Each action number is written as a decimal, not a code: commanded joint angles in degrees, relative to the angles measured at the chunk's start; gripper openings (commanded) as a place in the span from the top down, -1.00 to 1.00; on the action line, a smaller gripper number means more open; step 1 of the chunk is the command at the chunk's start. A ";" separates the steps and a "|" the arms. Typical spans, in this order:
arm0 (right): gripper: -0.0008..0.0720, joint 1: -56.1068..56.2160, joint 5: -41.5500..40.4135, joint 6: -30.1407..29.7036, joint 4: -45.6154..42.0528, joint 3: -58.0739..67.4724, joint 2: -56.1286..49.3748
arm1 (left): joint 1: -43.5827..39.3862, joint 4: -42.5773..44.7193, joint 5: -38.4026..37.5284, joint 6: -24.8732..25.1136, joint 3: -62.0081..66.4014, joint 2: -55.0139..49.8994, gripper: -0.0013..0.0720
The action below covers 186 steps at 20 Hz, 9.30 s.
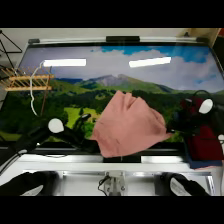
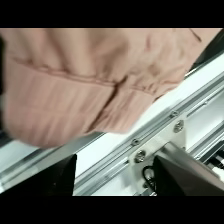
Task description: Fold the shirts.
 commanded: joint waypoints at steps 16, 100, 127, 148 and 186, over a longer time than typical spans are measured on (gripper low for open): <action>-0.88 -2.56 -6.67 -1.53 9.27 -0.37 -11.32 | -14.95 -13.42 23.56 -5.29 -2.91 -10.56 -0.53; -0.12 36.63 -38.18 21.33 20.98 -8.90 -11.52 | 8.66 -11.10 23.98 17.94 -4.46 -6.03 0.87; 0.85 36.57 -5.46 9.68 -7.13 45.09 8.81 | 15.93 14.01 -7.43 22.62 32.76 18.84 0.88; 0.85 33.20 -15.54 11.45 13.55 50.97 -23.34 | 16.39 -0.83 4.44 1.75 10.88 12.55 0.87; -0.88 13.70 -2.32 2.84 8.00 43.65 -28.83 | 9.18 8.70 15.58 25.18 49.40 -41.92 0.32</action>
